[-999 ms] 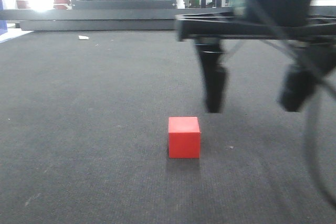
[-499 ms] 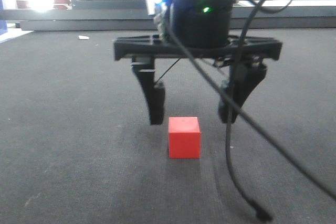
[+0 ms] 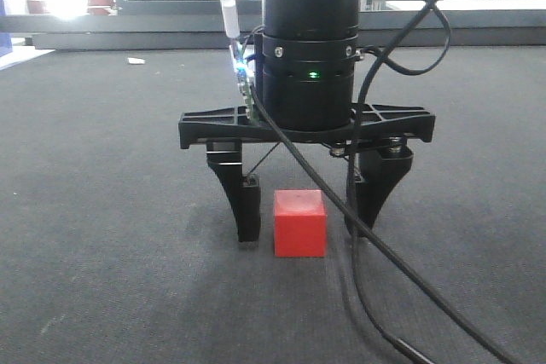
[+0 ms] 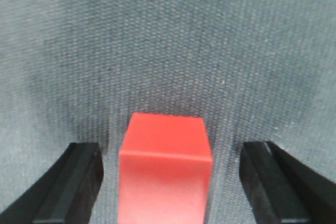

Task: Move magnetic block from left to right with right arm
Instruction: 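Lower the open right gripper over the red cube, then close the right gripper on the red cube and lift it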

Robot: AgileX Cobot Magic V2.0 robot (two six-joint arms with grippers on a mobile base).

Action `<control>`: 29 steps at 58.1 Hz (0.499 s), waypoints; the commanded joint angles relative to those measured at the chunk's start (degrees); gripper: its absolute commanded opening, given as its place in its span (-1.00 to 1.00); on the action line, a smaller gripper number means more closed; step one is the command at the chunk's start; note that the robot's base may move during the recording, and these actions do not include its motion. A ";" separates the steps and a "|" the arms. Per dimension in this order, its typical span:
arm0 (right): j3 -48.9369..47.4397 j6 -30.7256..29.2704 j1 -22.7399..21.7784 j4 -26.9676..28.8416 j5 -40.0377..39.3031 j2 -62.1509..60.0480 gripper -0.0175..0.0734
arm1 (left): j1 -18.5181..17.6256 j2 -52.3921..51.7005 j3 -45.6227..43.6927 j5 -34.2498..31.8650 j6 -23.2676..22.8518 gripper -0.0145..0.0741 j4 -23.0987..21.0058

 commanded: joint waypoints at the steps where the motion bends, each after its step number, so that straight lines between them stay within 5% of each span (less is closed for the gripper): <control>1: -1.97 0.80 0.04 -0.11 -0.67 -2.80 0.78 | -0.42 -0.41 0.59 -4.73 -0.06 -0.94 -0.36; 10: -1.97 1.07 0.04 -0.11 -1.21 -2.80 0.73 | -0.42 -0.41 0.59 -4.73 -0.06 -0.94 -0.36; 20: -1.97 1.36 0.04 -0.11 -1.08 -2.80 0.31 | -0.42 -0.41 0.59 -4.73 -0.06 -0.94 -0.36; 29: -1.97 1.36 0.11 -0.18 0.31 -2.91 0.22 | -0.42 -0.41 0.59 -4.73 -0.06 -0.94 -0.36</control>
